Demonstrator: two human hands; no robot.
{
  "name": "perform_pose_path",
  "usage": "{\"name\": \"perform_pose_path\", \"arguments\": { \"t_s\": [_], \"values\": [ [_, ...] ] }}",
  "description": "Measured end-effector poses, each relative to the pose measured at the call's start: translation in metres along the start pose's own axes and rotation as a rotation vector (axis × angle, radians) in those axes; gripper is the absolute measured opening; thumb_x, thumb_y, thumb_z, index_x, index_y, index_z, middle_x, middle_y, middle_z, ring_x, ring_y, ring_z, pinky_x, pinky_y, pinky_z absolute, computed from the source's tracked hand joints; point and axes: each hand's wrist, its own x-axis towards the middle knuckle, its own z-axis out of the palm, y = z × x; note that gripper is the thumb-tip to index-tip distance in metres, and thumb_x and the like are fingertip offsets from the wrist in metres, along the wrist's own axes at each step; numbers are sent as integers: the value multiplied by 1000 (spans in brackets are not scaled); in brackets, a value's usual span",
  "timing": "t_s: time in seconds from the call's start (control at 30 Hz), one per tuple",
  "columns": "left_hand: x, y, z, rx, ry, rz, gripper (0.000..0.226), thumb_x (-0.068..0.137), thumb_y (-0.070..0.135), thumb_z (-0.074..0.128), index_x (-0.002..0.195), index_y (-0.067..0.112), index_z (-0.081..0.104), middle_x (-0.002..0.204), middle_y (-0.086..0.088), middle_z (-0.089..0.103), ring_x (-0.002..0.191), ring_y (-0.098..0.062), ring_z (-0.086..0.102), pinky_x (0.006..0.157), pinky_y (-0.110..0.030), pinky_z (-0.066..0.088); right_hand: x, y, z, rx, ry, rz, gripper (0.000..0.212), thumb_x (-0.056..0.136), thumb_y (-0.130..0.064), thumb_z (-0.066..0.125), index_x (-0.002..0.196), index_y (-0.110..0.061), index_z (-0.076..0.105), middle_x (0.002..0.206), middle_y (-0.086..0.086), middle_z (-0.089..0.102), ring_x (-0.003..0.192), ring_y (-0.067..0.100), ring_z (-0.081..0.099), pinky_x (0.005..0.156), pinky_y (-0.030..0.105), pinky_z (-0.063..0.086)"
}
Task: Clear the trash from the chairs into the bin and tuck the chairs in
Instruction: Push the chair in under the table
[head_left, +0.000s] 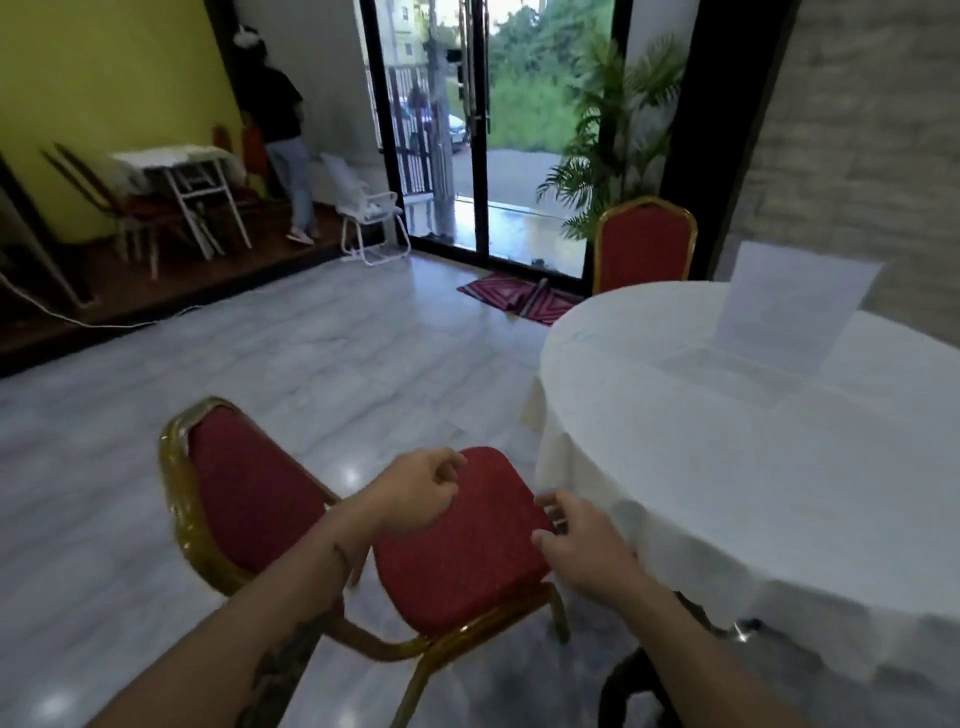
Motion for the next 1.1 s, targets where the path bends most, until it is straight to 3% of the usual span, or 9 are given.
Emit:
{"name": "perform_pose_path", "arguments": {
  "t_s": [0.07, 0.17, 0.27, 0.4, 0.5, 0.63, 0.8, 0.97, 1.1],
  "values": [
    [-19, -17, -37, -5, 66, -19, 37, 94, 16, 53, 129, 24, 61, 110, 8, 67, 93, -10, 65, 71, -17, 49, -2, -34, 10, -16, 1, -45, 42, 90, -24, 64, 131, -25, 57, 123, 0, 61, 109, 15, 60, 94, 35, 55],
    [-47, -44, -87, 34, 123, -25, 37, 95, 17, 53, 130, 24, 60, 112, 6, 67, 99, -13, 65, 77, -22, 49, 0, -81, 33, -66, 6, -113, 40, 91, -21, 64, 130, -23, 57, 116, -5, 58, 102, 11, 57, 77, 19, 48],
    [-75, -81, -128, 61, 118, -44, 38, 96, 16, 50, 133, 24, 56, 119, 3, 63, 106, -17, 63, 84, -27, 54, 2, -128, 67, -109, 15, -164, 43, 90, -22, 65, 132, -19, 58, 114, -5, 57, 103, 12, 56, 85, 23, 45],
    [-105, -138, -170, 187, 57, -81, 56, 88, 4, 45, 140, 24, 50, 133, 1, 54, 114, -19, 56, 86, -29, 54, 1, -185, 124, -85, -57, -154, 43, 90, -21, 64, 132, -22, 57, 127, 5, 59, 95, 11, 57, 61, 10, 42],
    [-117, -181, -191, 368, 47, -67, 63, 85, 3, 52, 144, 23, 45, 143, -1, 45, 126, -25, 48, 95, -36, 52, 2, -222, 169, -73, -150, -132, 46, 91, -20, 63, 136, -21, 54, 132, 9, 56, 101, 16, 60, 71, 20, 49],
    [-121, -232, -210, 569, 31, -20, 82, 82, 4, 60, 151, 38, 32, 158, 5, 29, 142, -26, 29, 109, -45, 40, 9, -257, 222, -75, -275, -78, 50, 89, -16, 61, 138, -19, 52, 129, 7, 59, 91, 15, 64, 65, 22, 52],
    [-98, -265, -219, 721, 6, 25, 91, 82, 10, 66, 155, 36, 19, 166, 0, 10, 151, -27, 10, 117, -46, 27, 23, -278, 267, -139, -379, -25, 53, 80, -21, 66, 132, -21, 53, 119, 3, 63, 103, 24, 65, 87, 42, 61],
    [-65, -279, -216, 841, -36, 96, 88, 83, 11, 63, 156, 32, 19, 166, -3, 9, 153, -28, 5, 120, -46, 18, 56, -290, 297, -252, -401, -47, 65, 82, -36, 68, 139, -21, 41, 126, 6, 56, 113, 28, 59, 96, 48, 55],
    [-39, -294, -219, 945, -58, 209, 78, 84, 12, 64, 153, 27, 31, 163, -4, 20, 152, -26, 13, 121, -44, 17, 80, -289, 314, -293, -367, -19, 69, 85, -39, 66, 145, -21, 36, 127, 8, 55, 114, 30, 58, 96, 49, 54]
  ]
}}
